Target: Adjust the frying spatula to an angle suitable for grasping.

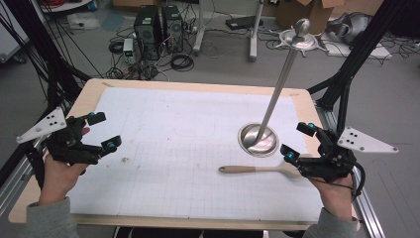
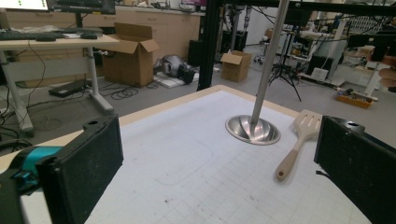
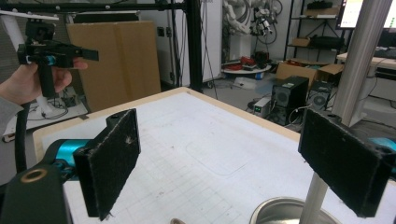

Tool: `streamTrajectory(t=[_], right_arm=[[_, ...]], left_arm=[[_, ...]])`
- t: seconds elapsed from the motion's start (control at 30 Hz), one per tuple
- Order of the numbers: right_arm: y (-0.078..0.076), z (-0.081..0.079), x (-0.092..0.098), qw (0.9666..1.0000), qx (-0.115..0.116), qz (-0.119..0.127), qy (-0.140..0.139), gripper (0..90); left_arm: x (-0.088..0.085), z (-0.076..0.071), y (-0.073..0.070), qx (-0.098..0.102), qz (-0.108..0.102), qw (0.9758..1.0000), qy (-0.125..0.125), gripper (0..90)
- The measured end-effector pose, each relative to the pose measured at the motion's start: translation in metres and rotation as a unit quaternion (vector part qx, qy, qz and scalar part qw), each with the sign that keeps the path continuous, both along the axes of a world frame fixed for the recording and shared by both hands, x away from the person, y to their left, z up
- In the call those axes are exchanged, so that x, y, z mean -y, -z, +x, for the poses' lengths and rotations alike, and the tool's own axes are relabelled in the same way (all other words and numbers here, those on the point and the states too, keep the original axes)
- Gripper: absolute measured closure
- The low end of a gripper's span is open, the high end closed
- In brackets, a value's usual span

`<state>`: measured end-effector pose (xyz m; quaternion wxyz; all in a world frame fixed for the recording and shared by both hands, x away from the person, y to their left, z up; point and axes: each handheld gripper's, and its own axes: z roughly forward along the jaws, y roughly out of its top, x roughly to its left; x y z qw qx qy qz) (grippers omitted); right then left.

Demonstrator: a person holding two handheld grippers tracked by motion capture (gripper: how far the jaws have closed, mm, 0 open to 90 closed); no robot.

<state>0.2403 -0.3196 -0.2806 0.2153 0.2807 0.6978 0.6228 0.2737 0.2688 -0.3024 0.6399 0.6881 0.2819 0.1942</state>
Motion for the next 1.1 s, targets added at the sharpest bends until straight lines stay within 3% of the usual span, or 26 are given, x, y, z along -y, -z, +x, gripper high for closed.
streamTrajectory(t=[0.1,0.17,0.47,0.53,0.7,0.77,0.93,1.1], right_arm=[[0.001,0.001,0.001,1.0000,0.000,0.000,0.002,12.0],[0.002,0.002,0.002,1.0000,-0.001,-0.003,0.006,12.0],[0.012,0.010,0.006,0.9997,-0.019,-0.012,0.010,15.6],[0.017,0.014,0.006,0.9995,-0.026,-0.017,0.006,23.3],[0.023,0.018,0.007,0.9988,-0.039,-0.026,0.007,30.3],[0.027,0.020,0.009,0.9986,-0.043,-0.031,0.006,42.0],[0.033,0.023,0.012,0.9978,-0.050,-0.044,0.006,51.4],[0.038,0.025,0.014,0.9970,-0.055,-0.053,0.000,67.0]], left_arm=[[0.007,0.001,0.003,-0.010,-0.001,0.9999,0.010,1.7],[0.016,0.002,0.005,-0.012,0.013,0.9998,0.014,1.7],[0.016,0.005,0.008,-0.019,0.016,0.9996,0.016,1.7],[0.015,0.005,0.009,-0.022,0.014,0.9996,0.015,1.7],[0.015,0.006,0.010,-0.025,0.015,0.9995,0.012,1.7],[0.014,0.007,0.011,-0.022,0.019,0.9996,0.002,1.7],[0.012,0.008,0.012,-0.020,0.015,0.9997,-0.005,1.7],[0.011,0.009,0.014,-0.025,0.017,0.9995,-0.007,1.7]])
